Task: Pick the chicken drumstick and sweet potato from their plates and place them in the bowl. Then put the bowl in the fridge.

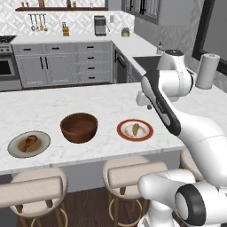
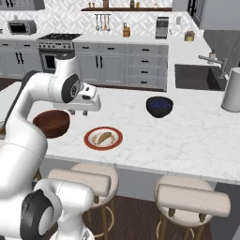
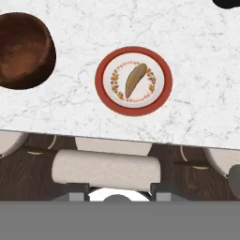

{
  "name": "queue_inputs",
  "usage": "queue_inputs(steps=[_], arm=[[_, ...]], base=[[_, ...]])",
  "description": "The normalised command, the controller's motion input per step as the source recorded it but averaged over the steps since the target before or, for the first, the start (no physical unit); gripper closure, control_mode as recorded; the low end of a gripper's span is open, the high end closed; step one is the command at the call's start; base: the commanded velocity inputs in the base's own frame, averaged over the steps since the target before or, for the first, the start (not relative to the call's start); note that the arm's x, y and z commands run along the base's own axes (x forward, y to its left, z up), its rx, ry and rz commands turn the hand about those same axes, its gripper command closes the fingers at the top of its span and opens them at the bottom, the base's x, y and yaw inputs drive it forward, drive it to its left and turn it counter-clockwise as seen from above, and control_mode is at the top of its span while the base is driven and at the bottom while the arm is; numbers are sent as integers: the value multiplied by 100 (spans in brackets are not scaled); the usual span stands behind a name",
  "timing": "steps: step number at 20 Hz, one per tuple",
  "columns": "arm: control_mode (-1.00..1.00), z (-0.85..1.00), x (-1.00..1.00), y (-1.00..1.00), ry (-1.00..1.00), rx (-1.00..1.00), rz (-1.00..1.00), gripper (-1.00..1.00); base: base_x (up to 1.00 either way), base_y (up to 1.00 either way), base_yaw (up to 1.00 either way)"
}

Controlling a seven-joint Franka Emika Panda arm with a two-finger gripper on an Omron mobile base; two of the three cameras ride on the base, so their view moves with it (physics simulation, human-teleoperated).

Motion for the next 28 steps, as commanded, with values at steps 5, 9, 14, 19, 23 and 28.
queue_inputs(steps=[5, 9, 14, 19, 23, 28], arm=[[-100, -2, -28, 0, 0, 0, 0, -100], [-100, -25, -60, 0, 5, 0, 1, -100], [-100, -63, 2, 0, 8, 1, -6, -100], [-100, -50, 60, -3, 9, 0, -5, -100], [-100, -41, 77, -2, 5, 0, -3, -100], [-100, -50, 72, 0, 3, 0, -5, -100]], base=[[0, 0, 0], [0, 0, 0], [0, 0, 0], [0, 0, 0], [0, 0, 0], [0, 0, 0]])
